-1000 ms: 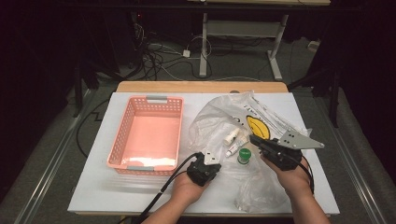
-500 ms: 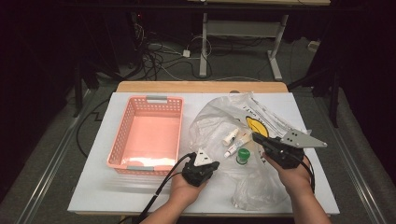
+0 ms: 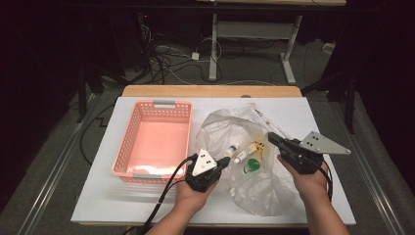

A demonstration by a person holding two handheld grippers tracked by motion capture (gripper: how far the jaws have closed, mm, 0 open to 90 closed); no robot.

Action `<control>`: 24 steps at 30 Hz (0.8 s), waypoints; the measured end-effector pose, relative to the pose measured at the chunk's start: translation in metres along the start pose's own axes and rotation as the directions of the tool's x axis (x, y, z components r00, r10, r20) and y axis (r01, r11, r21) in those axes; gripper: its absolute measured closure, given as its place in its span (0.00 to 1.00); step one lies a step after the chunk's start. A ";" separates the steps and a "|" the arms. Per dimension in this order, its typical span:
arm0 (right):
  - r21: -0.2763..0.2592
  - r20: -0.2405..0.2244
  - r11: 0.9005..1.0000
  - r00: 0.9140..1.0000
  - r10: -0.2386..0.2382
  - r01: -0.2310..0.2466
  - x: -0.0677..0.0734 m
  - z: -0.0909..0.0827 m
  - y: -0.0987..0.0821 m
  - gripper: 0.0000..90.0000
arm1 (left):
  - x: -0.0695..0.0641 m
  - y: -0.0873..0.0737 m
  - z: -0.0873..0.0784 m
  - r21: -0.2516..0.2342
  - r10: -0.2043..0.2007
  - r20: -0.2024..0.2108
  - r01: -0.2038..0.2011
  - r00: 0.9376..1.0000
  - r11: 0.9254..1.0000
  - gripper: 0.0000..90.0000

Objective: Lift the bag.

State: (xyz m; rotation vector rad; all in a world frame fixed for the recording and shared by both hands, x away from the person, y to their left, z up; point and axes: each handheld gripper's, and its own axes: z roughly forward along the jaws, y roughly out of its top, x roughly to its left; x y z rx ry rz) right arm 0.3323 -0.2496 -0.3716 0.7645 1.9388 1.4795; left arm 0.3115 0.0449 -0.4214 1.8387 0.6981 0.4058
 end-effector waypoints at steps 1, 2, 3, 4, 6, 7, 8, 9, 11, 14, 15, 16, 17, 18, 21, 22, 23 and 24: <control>-0.009 0.010 1.000 1.000 -0.002 0.002 -0.001 0.001 0.004 1.00 | 0.001 0.006 -0.002 -0.018 0.004 -0.003 -0.004 1.000 1.000 0.98; -0.018 0.019 1.000 1.000 0.003 -0.003 -0.002 0.003 0.008 1.00 | 0.002 0.013 -0.004 -0.033 0.011 -0.007 -0.011 1.000 0.999 0.98; -0.022 0.022 1.000 1.000 0.007 -0.007 -0.004 0.004 0.012 1.00 | 0.003 0.020 -0.005 -0.053 0.014 -0.012 -0.015 1.000 0.998 0.98; -0.025 0.033 1.000 0.999 0.001 0.000 -0.006 0.006 0.016 1.00 | 0.004 0.028 -0.007 -0.074 0.019 -0.017 -0.020 1.000 0.997 0.98; -0.043 0.042 0.999 0.999 0.009 -0.008 -0.010 0.009 0.026 1.00 | 0.006 0.044 -0.009 -0.103 0.033 -0.028 -0.036 0.999 0.994 0.98; -0.051 0.046 0.999 0.999 0.017 -0.014 -0.013 0.011 0.031 1.00 | 0.007 0.052 -0.009 -0.121 0.037 -0.035 -0.041 0.999 0.992 0.98; -0.059 0.053 0.998 0.998 0.017 -0.013 -0.015 0.012 0.036 1.00 | 0.009 0.058 -0.010 -0.131 0.040 -0.040 -0.045 0.998 0.990 0.98; -0.067 0.057 0.998 0.998 0.023 -0.019 -0.016 0.014 0.040 1.00 | 0.011 0.067 -0.010 -0.147 0.045 -0.046 -0.051 0.998 0.988 0.98; -0.081 0.065 0.996 0.998 0.026 -0.020 -0.020 0.017 0.048 1.00 | 0.013 0.081 -0.008 -0.172 0.059 -0.057 -0.068 0.997 0.983 0.98; -0.105 0.078 0.994 0.996 0.035 -0.027 -0.025 0.022 0.059 1.00 | 0.015 0.101 -0.006 -0.205 0.075 -0.070 -0.088 0.995 0.975 0.98; -0.116 0.084 0.993 0.996 0.039 -0.029 -0.026 0.023 0.062 1.00 | 0.015 0.106 -0.005 -0.213 0.081 -0.073 -0.095 0.994 0.972 0.98; -0.123 0.085 0.992 0.996 0.039 -0.028 -0.027 0.023 0.065 1.00 | 0.015 0.114 -0.004 -0.219 0.099 -0.081 -0.115 0.992 0.969 0.98; -0.139 0.096 0.990 0.994 0.045 -0.032 -0.029 0.024 0.069 1.00 | 0.014 0.120 -0.003 -0.226 0.110 -0.085 -0.127 0.990 0.966 0.98; -0.147 0.099 0.989 0.994 0.045 -0.030 -0.030 0.025 0.072 1.00 | 0.014 0.125 -0.002 -0.233 0.126 -0.094 -0.145 0.988 0.962 0.98; -0.180 0.117 0.983 0.992 0.050 -0.028 -0.034 0.026 0.083 1.00 | 0.014 0.142 -0.001 -0.277 0.131 -0.105 -0.156 0.986 0.948 0.98; -0.191 0.120 0.981 0.991 0.050 -0.026 -0.035 0.025 0.086 1.00 | 0.014 0.148 0.000 -0.285 0.136 -0.108 -0.162 0.985 0.945 0.98; -0.202 0.127 0.979 0.990 0.053 -0.027 -0.035 0.025 0.090 1.00 | 0.014 0.153 0.000 -0.293 0.142 -0.114 -0.170 0.983 0.941 0.98; -0.214 0.128 0.977 0.990 0.054 -0.026 -0.036 0.025 0.094 1.00 | 0.014 0.159 0.000 -0.304 0.147 -0.121 -0.178 0.982 0.936 0.98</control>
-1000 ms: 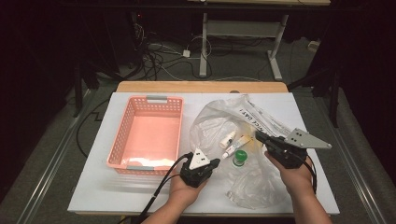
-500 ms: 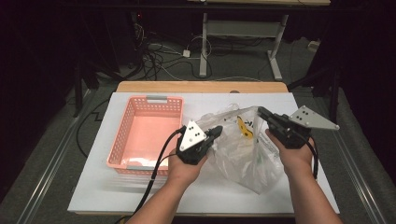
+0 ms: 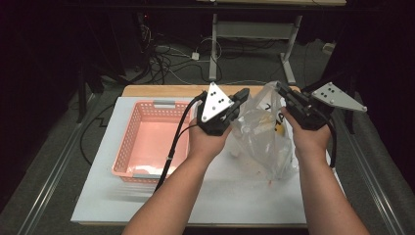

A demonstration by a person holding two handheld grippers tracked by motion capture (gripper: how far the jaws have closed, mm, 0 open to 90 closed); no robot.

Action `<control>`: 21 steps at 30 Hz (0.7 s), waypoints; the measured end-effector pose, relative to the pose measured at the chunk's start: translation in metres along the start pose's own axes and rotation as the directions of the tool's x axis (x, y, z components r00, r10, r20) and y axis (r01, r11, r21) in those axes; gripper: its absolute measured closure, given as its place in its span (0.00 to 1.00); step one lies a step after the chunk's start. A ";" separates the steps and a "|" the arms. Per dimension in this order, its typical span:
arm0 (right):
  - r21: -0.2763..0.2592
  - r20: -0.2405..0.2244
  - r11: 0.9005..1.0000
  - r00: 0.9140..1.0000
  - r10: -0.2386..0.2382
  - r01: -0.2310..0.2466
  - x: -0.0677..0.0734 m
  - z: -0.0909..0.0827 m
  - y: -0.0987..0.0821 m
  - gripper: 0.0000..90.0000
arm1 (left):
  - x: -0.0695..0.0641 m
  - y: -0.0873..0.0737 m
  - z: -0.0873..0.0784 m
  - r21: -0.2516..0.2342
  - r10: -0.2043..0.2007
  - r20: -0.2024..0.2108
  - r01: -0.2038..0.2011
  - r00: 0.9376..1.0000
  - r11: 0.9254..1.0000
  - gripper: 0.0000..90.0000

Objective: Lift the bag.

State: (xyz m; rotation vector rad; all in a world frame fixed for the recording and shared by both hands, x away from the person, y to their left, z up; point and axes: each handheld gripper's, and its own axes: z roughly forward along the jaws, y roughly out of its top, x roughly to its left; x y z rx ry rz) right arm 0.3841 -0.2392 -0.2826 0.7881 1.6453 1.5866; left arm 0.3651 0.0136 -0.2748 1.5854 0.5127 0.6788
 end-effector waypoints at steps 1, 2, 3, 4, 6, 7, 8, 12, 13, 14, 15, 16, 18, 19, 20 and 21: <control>-0.013 0.004 1.000 1.000 0.002 -0.002 0.000 0.001 0.004 1.00 | 0.001 0.005 0.001 -0.010 0.007 -0.005 -0.007 1.000 1.000 0.98; -0.024 0.007 1.000 1.000 0.001 -0.001 -0.001 0.001 0.008 1.00 | 0.002 0.009 0.002 -0.019 0.011 -0.006 -0.011 1.000 1.000 0.98; -0.032 0.009 0.999 1.000 -0.003 0.004 -0.001 0.002 0.011 1.00 | 0.004 0.017 0.004 -0.034 0.021 -0.016 -0.021 1.000 0.999 0.98; -0.045 0.017 0.999 1.000 -0.002 0.003 -0.003 0.002 0.017 1.00 | 0.005 0.023 0.006 -0.041 0.033 -0.027 -0.034 0.999 0.999 0.98; -0.060 0.028 0.998 1.000 -0.005 0.007 -0.006 0.004 0.027 1.00 | 0.010 0.037 0.008 -0.057 0.048 -0.040 -0.050 0.998 0.997 0.98; -0.064 0.034 0.998 0.999 -0.014 0.016 -0.008 0.004 0.032 1.00 | 0.012 0.044 0.009 -0.070 0.052 -0.047 -0.055 0.998 0.996 0.98; -0.071 0.041 0.997 0.999 -0.006 0.009 -0.009 0.005 0.037 1.00 | 0.014 0.051 0.010 -0.078 0.060 -0.052 -0.063 0.997 0.995 0.98; -0.100 0.069 0.995 0.998 -0.007 0.014 -0.018 0.001 0.053 1.00 | 0.023 0.073 0.011 -0.099 0.078 -0.079 -0.085 0.994 0.991 0.98; -0.107 0.076 0.994 0.997 -0.011 0.019 -0.022 0.001 0.057 1.00 | 0.025 0.075 0.013 -0.099 0.079 -0.082 -0.087 0.993 0.991 0.98; -0.108 0.081 0.994 0.997 -0.009 0.017 -0.024 0.000 0.059 1.00 | 0.027 0.074 0.015 -0.093 0.075 -0.083 -0.083 0.994 0.992 0.98; -0.105 0.090 0.994 0.996 -0.012 0.021 -0.026 0.000 0.060 1.00 | 0.028 0.072 0.017 -0.080 0.077 -0.084 -0.084 0.993 0.993 0.98; -0.101 0.099 0.995 0.995 -0.009 0.019 -0.028 0.000 0.059 1.00 | 0.028 0.069 0.020 -0.065 0.083 -0.091 -0.089 0.992 0.994 0.98; -0.088 0.113 0.996 0.994 0.001 0.009 -0.033 0.001 0.055 1.00 | 0.031 0.061 0.023 -0.051 0.066 -0.087 -0.071 0.994 0.996 0.98; -0.081 0.121 0.997 0.993 0.004 0.006 -0.037 0.000 0.051 1.00 | 0.033 0.060 0.021 -0.055 0.064 -0.099 -0.070 0.993 0.996 0.98; -0.070 0.126 0.998 0.992 0.010 -0.002 -0.039 0.000 0.048 1.00 | 0.036 0.060 0.018 -0.087 0.027 -0.095 -0.035 0.995 0.996 0.98; -0.060 0.127 0.998 0.992 0.006 0.001 -0.041 0.000 0.044 1.00 | 0.038 0.062 0.015 -0.121 -0.012 -0.077 0.003 0.997 0.993 0.98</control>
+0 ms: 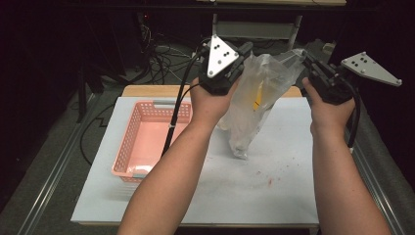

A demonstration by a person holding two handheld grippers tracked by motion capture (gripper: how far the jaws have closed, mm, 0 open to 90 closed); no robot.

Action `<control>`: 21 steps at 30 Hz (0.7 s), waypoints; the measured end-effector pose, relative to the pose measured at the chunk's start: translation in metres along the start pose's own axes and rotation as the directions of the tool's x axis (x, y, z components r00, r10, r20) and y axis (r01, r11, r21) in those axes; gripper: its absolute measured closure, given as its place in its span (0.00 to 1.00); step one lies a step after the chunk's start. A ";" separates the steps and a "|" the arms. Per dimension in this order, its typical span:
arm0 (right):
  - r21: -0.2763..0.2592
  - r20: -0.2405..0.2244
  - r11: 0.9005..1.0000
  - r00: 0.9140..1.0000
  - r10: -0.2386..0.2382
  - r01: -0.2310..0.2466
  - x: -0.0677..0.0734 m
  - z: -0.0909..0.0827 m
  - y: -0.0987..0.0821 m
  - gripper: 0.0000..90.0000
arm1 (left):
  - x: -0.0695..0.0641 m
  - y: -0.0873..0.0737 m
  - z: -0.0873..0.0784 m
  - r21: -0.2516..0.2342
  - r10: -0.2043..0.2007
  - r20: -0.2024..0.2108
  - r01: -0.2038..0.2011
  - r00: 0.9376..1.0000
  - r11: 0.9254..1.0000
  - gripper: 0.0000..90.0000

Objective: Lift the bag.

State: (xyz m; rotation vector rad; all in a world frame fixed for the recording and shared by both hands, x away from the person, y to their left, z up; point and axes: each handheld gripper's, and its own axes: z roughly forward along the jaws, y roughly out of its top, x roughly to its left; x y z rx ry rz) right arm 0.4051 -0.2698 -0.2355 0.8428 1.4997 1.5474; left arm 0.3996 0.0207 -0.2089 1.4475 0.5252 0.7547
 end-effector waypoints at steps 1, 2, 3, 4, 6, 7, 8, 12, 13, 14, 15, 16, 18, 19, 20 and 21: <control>0.004 0.005 1.000 1.000 -0.002 0.002 -0.001 -0.001 -0.003 1.00 | 0.000 0.004 -0.002 -0.015 0.022 -0.009 -0.022 1.000 1.000 0.98; 0.002 0.007 1.000 1.000 0.001 -0.001 -0.002 -0.002 -0.006 1.00 | -0.001 0.009 -0.003 -0.033 0.046 -0.018 -0.046 0.999 0.998 0.98; 0.004 0.005 1.000 1.000 0.004 -0.004 -0.002 -0.002 -0.009 1.00 | -0.002 0.013 -0.003 -0.052 0.053 -0.015 -0.053 0.998 0.997 0.98; 0.011 0.002 1.000 1.000 -0.002 0.002 -0.002 -0.002 -0.012 1.00 | -0.004 0.016 -0.001 -0.052 0.070 -0.016 -0.070 0.997 0.996 0.98; 0.036 -0.008 0.999 1.000 -0.005 0.005 0.001 -0.001 -0.019 1.00 | -0.005 0.014 0.008 -0.038 0.065 -0.003 -0.065 0.998 0.997 0.98; 0.047 -0.013 0.999 1.000 -0.005 0.006 0.002 0.000 -0.024 1.00 | -0.006 0.012 0.012 -0.022 0.080 0.005 -0.080 0.997 0.997 0.98; 0.057 -0.016 0.998 1.000 -0.011 0.012 0.003 -0.001 -0.028 1.00 | -0.007 0.009 0.014 -0.022 0.085 0.008 -0.084 0.996 0.996 0.98; 0.093 -0.016 0.996 1.000 0.009 -0.008 0.002 -0.001 -0.044 1.00 | -0.007 0.002 0.014 -0.070 0.030 0.022 -0.029 0.999 0.997 0.98; 0.095 -0.017 0.995 1.000 -0.003 0.005 -0.001 -0.003 -0.045 1.00 | -0.004 0.004 0.010 -0.094 0.009 0.017 -0.007 1.000 0.996 0.98; 0.085 -0.011 0.996 1.000 0.001 0.000 -0.003 -0.006 -0.045 1.00 | -0.002 0.006 0.007 -0.121 -0.003 0.018 0.005 1.000 0.993 0.98; 0.069 -0.005 0.998 1.000 0.007 -0.007 -0.005 -0.008 -0.043 1.00 | 0.000 0.009 0.006 -0.123 0.007 0.015 -0.005 1.000 0.992 0.98; 0.059 0.000 0.998 1.000 0.000 0.000 -0.008 -0.010 -0.040 1.00 | 0.001 0.009 0.007 -0.104 0.019 0.018 -0.017 1.000 0.994 0.98; 0.047 0.003 0.999 1.000 0.008 -0.008 -0.011 -0.012 -0.034 1.00 | 0.004 0.000 0.016 0.008 0.026 0.048 -0.027 0.999 1.000 0.98; 0.054 0.000 0.999 1.000 0.007 -0.006 -0.011 -0.012 -0.033 1.00 | 0.003 -0.006 0.019 0.040 0.025 0.045 -0.027 0.999 0.999 0.98; 0.067 -0.004 0.998 1.000 0.004 -0.004 -0.010 -0.011 -0.034 1.00 | 0.002 -0.018 0.022 0.086 0.043 0.047 -0.046 0.998 0.995 0.98; 0.085 -0.013 0.996 1.000 -0.012 0.013 -0.009 -0.010 -0.037 1.00 | 0.000 -0.027 0.021 0.109 0.046 0.048 -0.051 0.998 0.993 0.98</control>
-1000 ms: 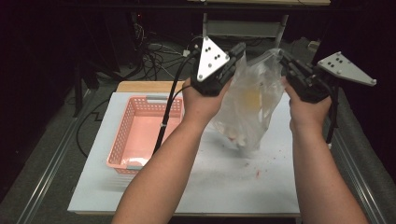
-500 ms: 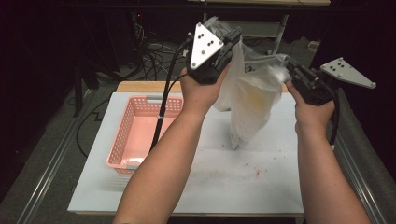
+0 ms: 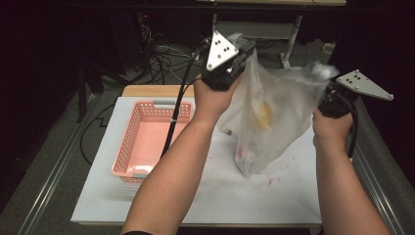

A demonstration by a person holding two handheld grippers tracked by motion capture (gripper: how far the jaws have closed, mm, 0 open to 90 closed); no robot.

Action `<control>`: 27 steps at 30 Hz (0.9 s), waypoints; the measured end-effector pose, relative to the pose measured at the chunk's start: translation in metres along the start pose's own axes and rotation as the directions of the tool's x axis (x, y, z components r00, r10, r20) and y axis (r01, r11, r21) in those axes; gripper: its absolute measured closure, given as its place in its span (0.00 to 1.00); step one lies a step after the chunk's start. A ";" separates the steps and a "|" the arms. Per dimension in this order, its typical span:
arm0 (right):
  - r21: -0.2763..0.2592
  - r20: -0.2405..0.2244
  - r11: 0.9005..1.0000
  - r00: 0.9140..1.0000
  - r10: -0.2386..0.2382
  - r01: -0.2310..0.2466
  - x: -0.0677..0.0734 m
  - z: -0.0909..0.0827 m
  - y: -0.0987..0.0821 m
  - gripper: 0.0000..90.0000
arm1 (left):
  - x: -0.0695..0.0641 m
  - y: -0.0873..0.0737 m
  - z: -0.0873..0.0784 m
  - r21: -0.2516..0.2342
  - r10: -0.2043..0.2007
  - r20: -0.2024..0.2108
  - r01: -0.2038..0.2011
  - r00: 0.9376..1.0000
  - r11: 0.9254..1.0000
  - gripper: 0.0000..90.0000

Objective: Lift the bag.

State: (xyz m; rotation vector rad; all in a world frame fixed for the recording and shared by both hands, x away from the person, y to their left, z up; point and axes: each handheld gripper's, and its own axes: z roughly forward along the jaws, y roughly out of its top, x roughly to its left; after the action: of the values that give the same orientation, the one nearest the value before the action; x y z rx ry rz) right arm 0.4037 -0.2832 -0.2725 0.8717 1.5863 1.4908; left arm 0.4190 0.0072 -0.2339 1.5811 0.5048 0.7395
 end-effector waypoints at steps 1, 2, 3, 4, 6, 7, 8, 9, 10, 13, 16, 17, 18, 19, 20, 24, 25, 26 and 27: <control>0.000 0.003 1.000 1.000 -0.002 0.002 0.001 0.001 -0.004 1.00 | -0.001 -0.009 -0.001 0.009 -0.016 0.009 0.016 1.000 1.000 0.98; 0.005 -0.002 1.000 1.000 0.006 -0.006 0.002 0.001 -0.007 1.00 | -0.002 -0.018 -0.002 0.019 -0.035 0.016 0.035 0.999 0.999 0.98; 0.010 -0.003 1.000 1.000 0.010 -0.009 0.002 0.001 -0.011 1.00 | -0.003 -0.025 -0.005 0.032 -0.051 0.019 0.050 0.999 0.998 0.98; 0.015 -0.004 1.000 1.000 0.018 -0.018 0.003 0.000 -0.013 1.00 | -0.004 -0.031 -0.008 0.043 -0.068 0.023 0.067 0.997 0.997 0.98; 0.031 -0.014 0.999 1.000 0.014 -0.013 0.004 -0.001 -0.017 1.00 | -0.006 -0.041 -0.015 0.068 -0.075 0.021 0.074 0.997 0.995 0.94; 0.034 -0.017 0.999 1.000 0.008 -0.007 0.005 -0.002 -0.018 1.00 | -0.006 -0.044 -0.021 0.075 -0.097 0.030 0.094 0.995 0.993 0.86; 0.033 -0.021 0.999 1.000 0.002 -0.001 0.006 -0.003 -0.019 0.99 | -0.006 -0.048 -0.026 0.080 -0.122 0.047 0.118 0.991 0.990 0.79; 0.037 -0.025 0.999 1.000 -0.002 0.003 0.007 -0.004 -0.019 0.98 | -0.008 -0.052 -0.031 0.084 -0.126 0.044 0.122 0.991 0.989 0.74; 0.037 -0.027 0.999 1.000 0.002 -0.001 0.008 -0.005 -0.020 0.96 | -0.009 -0.056 -0.036 0.095 -0.126 0.043 0.122 0.991 0.988 0.70; 0.038 -0.043 0.999 0.999 0.005 -0.003 0.010 -0.010 -0.020 0.89 | -0.013 -0.066 -0.048 0.118 -0.136 0.049 0.129 0.989 0.985 0.60; 0.030 -0.044 0.999 0.999 0.012 -0.011 0.012 -0.018 -0.019 0.81 | -0.016 -0.076 -0.059 0.137 -0.149 0.053 0.141 0.987 0.981 0.55; 0.028 -0.046 1.000 0.999 0.013 -0.012 0.012 -0.021 -0.019 0.78 | -0.018 -0.079 -0.061 0.149 -0.153 0.052 0.144 0.987 0.978 0.53; 0.030 -0.051 0.999 0.999 0.017 -0.015 0.012 -0.024 -0.018 0.75 | -0.018 -0.083 -0.063 0.160 -0.156 0.053 0.145 0.986 0.976 0.51; 0.032 -0.054 0.999 0.998 0.012 -0.011 0.012 -0.028 -0.018 0.74 | -0.019 -0.086 -0.065 0.167 -0.163 0.048 0.153 0.986 0.974 0.49; 0.034 -0.058 0.999 0.998 0.006 -0.004 0.012 -0.031 -0.019 0.71 | -0.020 -0.089 -0.067 0.174 -0.168 0.046 0.158 0.985 0.972 0.47; 0.053 -0.071 0.999 0.997 0.009 -0.005 0.014 -0.044 -0.027 0.63 | -0.022 -0.105 -0.074 0.226 -0.210 0.058 0.192 0.976 0.955 0.40; 0.059 -0.077 0.998 0.997 0.007 -0.003 0.014 -0.046 -0.030 0.61 | -0.023 -0.109 -0.075 0.240 -0.219 0.062 0.199 0.974 0.950 0.37; 0.068 -0.082 0.998 0.997 0.004 0.002 0.015 -0.048 -0.033 0.58 | -0.024 -0.113 -0.076 0.251 -0.227 0.067 0.204 0.972 0.946 0.35; 0.073 -0.085 0.997 0.996 -0.002 0.008 0.015 -0.050 -0.037 0.55 | -0.026 -0.117 -0.078 0.260 -0.230 0.068 0.205 0.971 0.943 0.34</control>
State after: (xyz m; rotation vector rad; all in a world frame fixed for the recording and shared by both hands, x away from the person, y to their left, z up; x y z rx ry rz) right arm 0.3537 -0.2957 -0.3097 0.8548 1.7129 1.4918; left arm 0.3568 0.0615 -0.3510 1.7526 0.7107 0.4391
